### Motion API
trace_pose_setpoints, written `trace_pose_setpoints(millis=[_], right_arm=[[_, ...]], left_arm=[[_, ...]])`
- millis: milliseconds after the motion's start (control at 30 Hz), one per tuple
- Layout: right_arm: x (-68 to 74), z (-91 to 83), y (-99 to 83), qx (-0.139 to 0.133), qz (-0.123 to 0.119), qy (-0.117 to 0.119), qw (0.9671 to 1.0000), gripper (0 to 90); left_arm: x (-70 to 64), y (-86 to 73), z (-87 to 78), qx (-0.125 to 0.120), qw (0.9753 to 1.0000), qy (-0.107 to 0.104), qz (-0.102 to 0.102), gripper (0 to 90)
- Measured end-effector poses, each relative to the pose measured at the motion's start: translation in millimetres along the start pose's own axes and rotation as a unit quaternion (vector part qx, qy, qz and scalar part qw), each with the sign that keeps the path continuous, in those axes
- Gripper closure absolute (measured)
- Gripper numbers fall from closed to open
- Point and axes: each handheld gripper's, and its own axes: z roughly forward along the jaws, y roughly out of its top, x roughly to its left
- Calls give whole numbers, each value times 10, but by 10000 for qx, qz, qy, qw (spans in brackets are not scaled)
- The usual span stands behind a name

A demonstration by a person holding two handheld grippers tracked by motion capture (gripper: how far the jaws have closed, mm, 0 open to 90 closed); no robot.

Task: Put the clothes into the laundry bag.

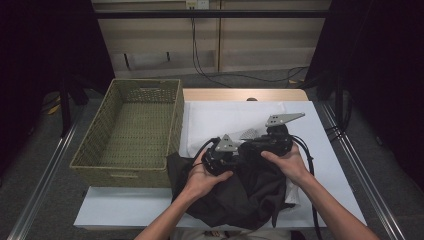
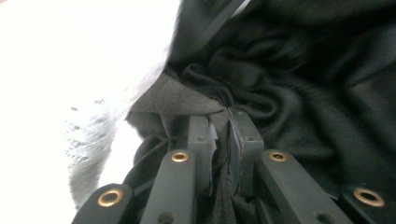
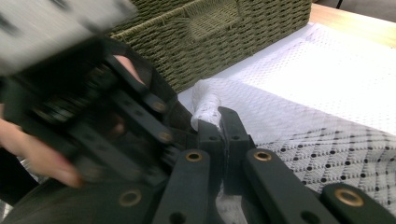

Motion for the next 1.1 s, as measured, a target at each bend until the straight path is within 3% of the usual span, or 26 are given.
trace_pose_setpoints(millis=[100,167,233,367,467,533,633,700,833,900,967,1100], right_arm=[[2,-37,3,-21,24,-34,10000,898],[2,-67,10,-52,15,-44,10000,898],[4,-92,13,-44,4,-69,10000,898],[4,-105,-5,12,3,-109,9999,898],[-10,-101,-11,22,39,-124,9999,898],[-25,-93,-19,37,44,-115,9999,898],[-42,-88,-30,39,76,-109,9999,898],[-50,-94,-30,18,92,-113,9999,898],[-60,-108,-33,6,104,-130,9999,898],[-59,-109,-37,13,93,-125,9999,898],[-61,-109,-37,11,91,-119,9999,897],[-67,-104,-37,10,87,-117,9999,898]], left_arm=[[103,-49,80,125,9998,169,-12,819],[178,-80,118,158,9995,192,-183,819],[220,-101,138,253,9992,281,-130,821],[232,-141,145,102,9990,322,-282,817],[229,-146,59,-102,9985,247,-476,694],[213,-134,-15,-188,9983,142,-540,527],[132,-95,-128,-229,9989,120,-395,411],[70,-72,-199,-395,9987,45,-310,370],[-56,-11,-334,-776,9964,-170,-279,346],[-134,28,-376,-910,9953,-281,-151,335],[-208,72,-372,-971,9943,-423,-150,305],[-353,149,-166,-765,9953,-593,26,188]])
